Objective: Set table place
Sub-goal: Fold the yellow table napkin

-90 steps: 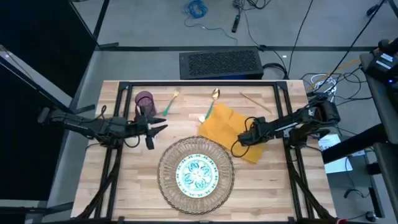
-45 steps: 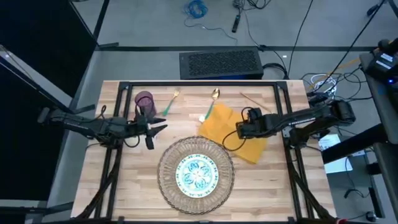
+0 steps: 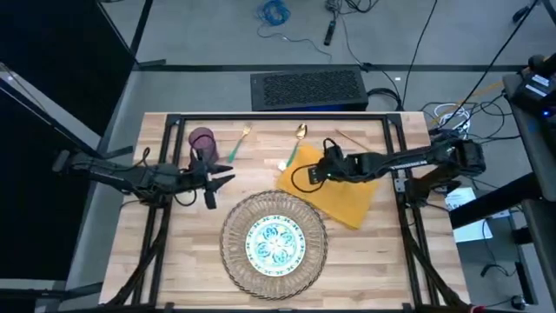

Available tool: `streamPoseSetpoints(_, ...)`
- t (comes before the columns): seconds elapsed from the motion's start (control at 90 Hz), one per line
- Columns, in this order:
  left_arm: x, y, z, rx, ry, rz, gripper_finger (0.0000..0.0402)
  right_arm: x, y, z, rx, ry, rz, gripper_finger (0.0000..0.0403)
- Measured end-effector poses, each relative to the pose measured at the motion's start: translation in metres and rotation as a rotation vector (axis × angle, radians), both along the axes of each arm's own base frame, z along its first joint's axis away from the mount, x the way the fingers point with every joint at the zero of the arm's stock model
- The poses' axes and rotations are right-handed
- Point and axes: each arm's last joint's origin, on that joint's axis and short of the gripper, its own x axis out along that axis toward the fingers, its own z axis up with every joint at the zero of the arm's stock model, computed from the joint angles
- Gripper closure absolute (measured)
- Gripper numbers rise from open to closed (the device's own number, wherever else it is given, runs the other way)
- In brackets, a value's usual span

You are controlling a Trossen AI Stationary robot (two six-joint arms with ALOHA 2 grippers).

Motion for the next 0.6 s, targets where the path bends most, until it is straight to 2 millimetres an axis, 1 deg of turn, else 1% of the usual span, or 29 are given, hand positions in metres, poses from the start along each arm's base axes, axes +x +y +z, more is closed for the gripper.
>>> streamPoseSetpoints(0.067,0.0,0.0,0.0,0.006,0.003,-0.001,0.0293,0.005,0.0,-0.006,0.01,0.002,0.022,0.0247)
streamPoseSetpoints(0.122,0.0,0.0,0.0,0.007,0.006,-0.001,0.0293,0.008,0.0,-0.008,0.015,-0.005,0.04,0.0271)
streamPoseSetpoints(0.178,0.0,0.0,-0.001,0.007,0.007,-0.001,0.0293,0.008,0.0,-0.01,0.021,0.004,0.062,0.0309)
streamPoseSetpoints(0.244,0.0,0.0,-0.001,0.007,0.009,-0.001,0.0293,0.008,0.001,-0.011,0.019,0.023,0.09,0.0369)
streamPoseSetpoints(0.278,0.0,0.0,-0.001,0.007,0.009,-0.001,0.0293,0.008,0.001,-0.011,0.014,0.026,0.103,0.0385)
streamPoseSetpoints(0.4,0.0,0.0,-0.001,0.008,0.009,-0.001,0.0293,0.008,0.001,-0.011,0.018,0.03,0.115,0.04)
streamPoseSetpoints(0.6,0.0,0.0,-0.001,0.007,0.009,-0.001,0.0293,0.004,-0.006,-0.013,0.021,0.069,0.091,0.0403)
